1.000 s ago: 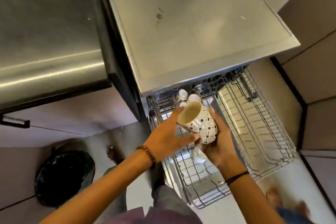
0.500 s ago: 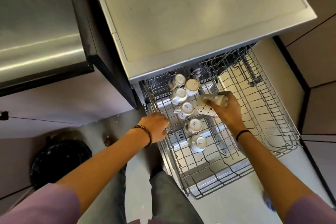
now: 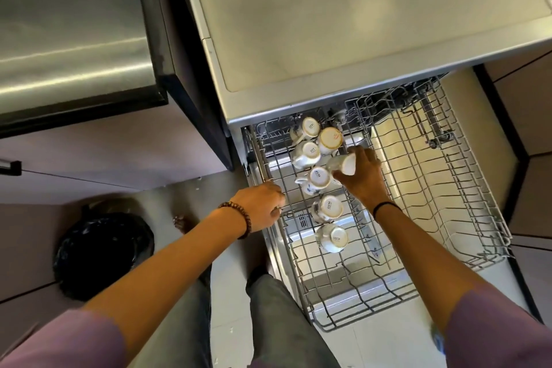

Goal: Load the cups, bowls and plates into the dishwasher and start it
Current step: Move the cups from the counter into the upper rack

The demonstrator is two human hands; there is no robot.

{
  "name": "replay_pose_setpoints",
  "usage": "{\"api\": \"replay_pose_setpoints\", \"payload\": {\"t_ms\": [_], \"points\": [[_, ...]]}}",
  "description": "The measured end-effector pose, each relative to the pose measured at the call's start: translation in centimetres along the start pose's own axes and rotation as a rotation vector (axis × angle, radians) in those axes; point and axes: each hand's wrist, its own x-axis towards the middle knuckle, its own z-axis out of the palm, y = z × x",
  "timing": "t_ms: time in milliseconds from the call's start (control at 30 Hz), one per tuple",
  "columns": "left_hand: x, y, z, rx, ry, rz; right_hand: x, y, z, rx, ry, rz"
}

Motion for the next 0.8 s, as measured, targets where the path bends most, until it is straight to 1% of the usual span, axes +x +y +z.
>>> {"api": "replay_pose_setpoints", "payload": {"t_ms": [100, 267, 367, 667, 733, 800], "points": [[0.0, -0.1, 0.2, -0.02, 0.016, 0.008, 0.5, -0.1, 0.0, -0.038, -0.034, 0.025], [0.0, -0.2, 0.5, -0.047, 0.034, 0.011, 0.2, -0.1, -0.1, -0.107, -0.035, -0.024], [0.0, -0.2, 0.8, -0.055, 0.05, 0.016, -0.2, 0.3, 0.0, -0.097, -0.007, -0.066], [-0.3, 0.1, 1.1, -0.113, 0.064, -0.013, -3.4, 0.4, -0.6, -0.057, 0.072, -0.071], [-0.7, 0.5, 1.1, -0.148, 0.098, -0.027, -4.4, -0.1, -0.8, -0.047, 0.089, -0.084], [-1.4, 0.8, 1.0, -0.175, 0.151, -0.04, -5.5, -0.9, -1.0, -0.036, 0.098, -0.148]]}}
